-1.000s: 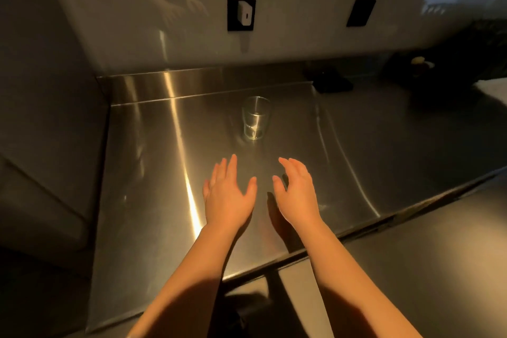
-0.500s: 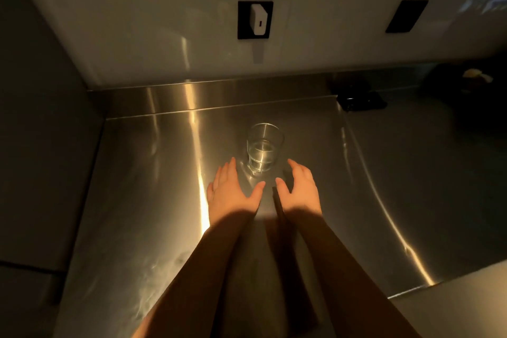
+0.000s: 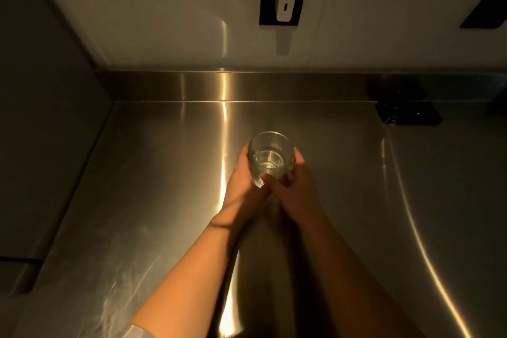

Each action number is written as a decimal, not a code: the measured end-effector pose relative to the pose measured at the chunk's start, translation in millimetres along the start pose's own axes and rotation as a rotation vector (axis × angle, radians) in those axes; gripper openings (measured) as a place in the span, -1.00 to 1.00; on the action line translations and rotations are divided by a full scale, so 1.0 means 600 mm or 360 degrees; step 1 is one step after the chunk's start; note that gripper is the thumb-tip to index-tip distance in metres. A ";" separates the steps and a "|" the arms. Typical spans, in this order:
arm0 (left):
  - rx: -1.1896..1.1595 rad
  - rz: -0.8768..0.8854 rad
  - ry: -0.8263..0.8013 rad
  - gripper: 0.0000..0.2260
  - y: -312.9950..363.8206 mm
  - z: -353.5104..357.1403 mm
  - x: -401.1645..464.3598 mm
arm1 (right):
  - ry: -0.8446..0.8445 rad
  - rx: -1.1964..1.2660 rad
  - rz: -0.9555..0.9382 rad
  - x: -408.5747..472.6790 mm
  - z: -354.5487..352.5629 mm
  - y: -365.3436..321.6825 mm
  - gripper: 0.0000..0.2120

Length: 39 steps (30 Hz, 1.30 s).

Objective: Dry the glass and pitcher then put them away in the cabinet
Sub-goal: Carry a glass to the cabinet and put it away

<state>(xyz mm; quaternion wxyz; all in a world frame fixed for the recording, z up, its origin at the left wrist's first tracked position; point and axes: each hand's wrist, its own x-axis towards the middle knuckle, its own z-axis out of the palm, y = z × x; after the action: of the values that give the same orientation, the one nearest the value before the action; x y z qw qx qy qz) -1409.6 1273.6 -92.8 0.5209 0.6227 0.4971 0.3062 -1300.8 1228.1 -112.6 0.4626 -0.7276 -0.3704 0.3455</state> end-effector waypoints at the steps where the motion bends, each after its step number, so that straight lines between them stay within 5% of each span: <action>1: -0.0042 -0.0026 0.0032 -0.35 -0.006 0.003 0.004 | -0.0034 0.0008 0.0003 0.006 0.001 0.006 0.03; 14: -0.0160 0.0091 0.0289 -0.36 0.005 0.001 -0.020 | -0.0164 -0.0011 -0.0165 0.022 -0.001 -0.026 -0.34; 18: -0.0087 0.0093 0.0378 -0.28 0.012 -0.023 -0.037 | -0.0238 0.0071 -0.0230 0.008 0.014 -0.038 -0.22; 39: 0.0120 -0.0081 0.1328 -0.32 -0.005 -0.254 -0.321 | -0.1318 0.0115 -0.0609 -0.225 0.202 -0.182 -0.30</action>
<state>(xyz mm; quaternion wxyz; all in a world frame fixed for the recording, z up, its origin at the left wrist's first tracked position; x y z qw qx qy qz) -1608.9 1145.5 -28.0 0.2591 0.4513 0.6917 0.5008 -1492.9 1195.2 -30.0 0.3562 -0.4301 -0.6396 0.5282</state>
